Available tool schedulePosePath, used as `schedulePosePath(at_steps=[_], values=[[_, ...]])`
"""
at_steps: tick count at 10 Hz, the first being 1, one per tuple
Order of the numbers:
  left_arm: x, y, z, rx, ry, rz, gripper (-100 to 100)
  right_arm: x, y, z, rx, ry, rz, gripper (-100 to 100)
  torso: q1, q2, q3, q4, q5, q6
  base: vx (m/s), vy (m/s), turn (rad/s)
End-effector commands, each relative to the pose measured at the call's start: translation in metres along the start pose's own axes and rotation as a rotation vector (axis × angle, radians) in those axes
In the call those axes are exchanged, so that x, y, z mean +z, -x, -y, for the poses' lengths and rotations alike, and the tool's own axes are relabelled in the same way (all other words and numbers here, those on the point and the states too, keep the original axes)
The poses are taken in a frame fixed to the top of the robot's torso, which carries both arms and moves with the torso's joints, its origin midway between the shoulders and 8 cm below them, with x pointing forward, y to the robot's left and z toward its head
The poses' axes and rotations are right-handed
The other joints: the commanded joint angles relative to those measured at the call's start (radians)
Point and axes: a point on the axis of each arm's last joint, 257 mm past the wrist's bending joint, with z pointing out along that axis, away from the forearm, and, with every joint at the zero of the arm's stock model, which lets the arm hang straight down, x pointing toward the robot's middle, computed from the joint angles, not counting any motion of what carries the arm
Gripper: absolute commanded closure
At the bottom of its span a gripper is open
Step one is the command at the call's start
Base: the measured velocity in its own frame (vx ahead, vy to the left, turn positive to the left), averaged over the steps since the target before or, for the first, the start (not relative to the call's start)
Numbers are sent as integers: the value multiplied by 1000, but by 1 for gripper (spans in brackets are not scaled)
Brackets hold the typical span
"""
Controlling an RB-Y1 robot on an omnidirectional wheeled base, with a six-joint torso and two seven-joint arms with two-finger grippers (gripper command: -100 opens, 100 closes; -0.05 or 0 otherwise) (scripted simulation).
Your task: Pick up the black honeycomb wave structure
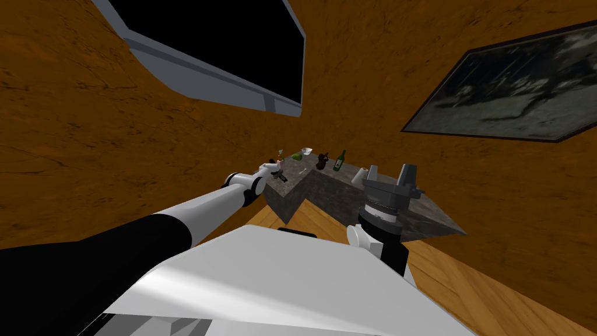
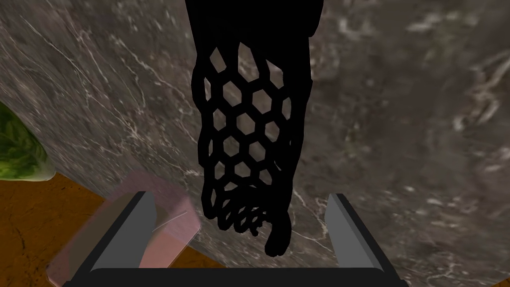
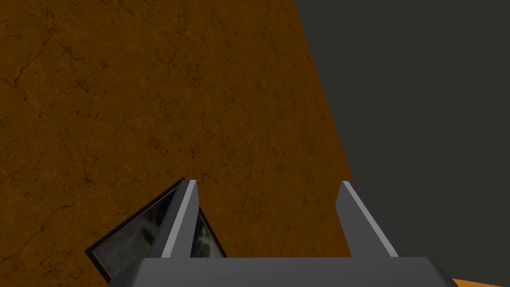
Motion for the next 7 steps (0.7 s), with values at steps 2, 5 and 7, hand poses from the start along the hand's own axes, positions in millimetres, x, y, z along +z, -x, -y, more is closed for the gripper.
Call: schedulePosePath(at_steps=[2, 5, 7], values=[[2, -5, 2, 29, -14, -12, -100, 0, 0, 0, 0, 0, 0, 0, 0, 0, 0, 0, 0, -1, 44, -71, 148], [2, -4, 1, 25, -11, -12, 100, 0, 0, 0, 0, 0, 0, 0, 4, 2, 1, 1, 1, 0, 6, -10, 3], [2, -4, 2, 23, -12, -12, 100, 0, 0, 0, 0, 0, 0, 0, 4, 3, 2, 1, 1, 0, 0, 0, 0]])
